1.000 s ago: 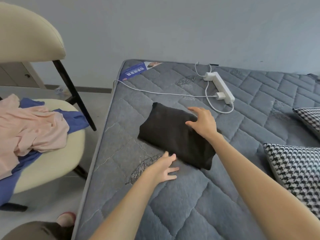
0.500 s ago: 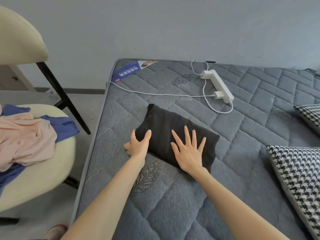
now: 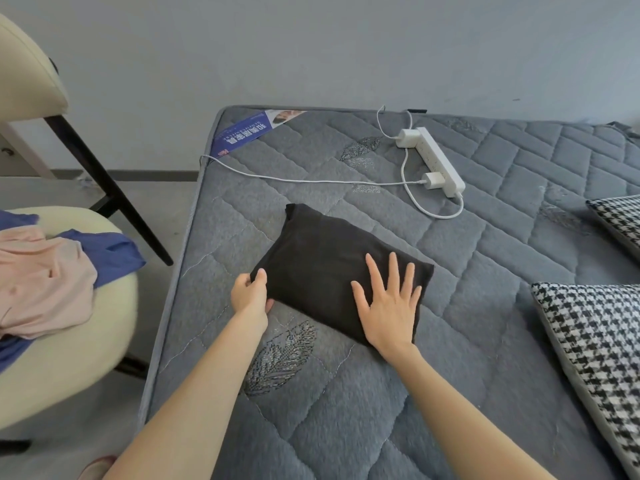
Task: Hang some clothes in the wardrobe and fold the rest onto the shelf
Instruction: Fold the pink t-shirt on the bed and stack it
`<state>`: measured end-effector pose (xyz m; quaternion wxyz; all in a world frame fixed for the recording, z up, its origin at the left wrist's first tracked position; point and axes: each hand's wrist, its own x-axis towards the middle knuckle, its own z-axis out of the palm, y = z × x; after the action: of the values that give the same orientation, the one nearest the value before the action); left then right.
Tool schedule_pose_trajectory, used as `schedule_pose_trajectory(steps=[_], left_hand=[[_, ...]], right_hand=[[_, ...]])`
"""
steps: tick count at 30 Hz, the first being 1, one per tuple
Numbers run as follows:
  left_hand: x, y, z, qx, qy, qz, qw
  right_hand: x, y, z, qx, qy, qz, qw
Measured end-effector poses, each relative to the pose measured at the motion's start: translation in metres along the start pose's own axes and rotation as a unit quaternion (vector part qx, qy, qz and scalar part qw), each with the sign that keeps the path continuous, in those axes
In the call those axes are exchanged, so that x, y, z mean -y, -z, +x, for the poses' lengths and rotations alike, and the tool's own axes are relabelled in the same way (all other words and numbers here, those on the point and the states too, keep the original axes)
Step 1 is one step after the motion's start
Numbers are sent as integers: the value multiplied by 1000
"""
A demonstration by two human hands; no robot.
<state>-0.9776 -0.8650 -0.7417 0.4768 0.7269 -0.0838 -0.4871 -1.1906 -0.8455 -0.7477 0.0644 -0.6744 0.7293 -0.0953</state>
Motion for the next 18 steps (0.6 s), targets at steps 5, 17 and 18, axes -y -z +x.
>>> schedule_pose_trajectory(steps=[5, 17, 18], left_hand=[[-5, 6, 0, 29, 33, -10, 999], [-14, 55, -29, 141, 25, 1, 990], [-16, 63, -31, 144, 17, 18, 989]], right_hand=[[-4, 2, -1, 15, -64, 58, 996], [29, 51, -8, 63, -18, -11, 998], [38, 55, -11, 47, 12, 0, 999]])
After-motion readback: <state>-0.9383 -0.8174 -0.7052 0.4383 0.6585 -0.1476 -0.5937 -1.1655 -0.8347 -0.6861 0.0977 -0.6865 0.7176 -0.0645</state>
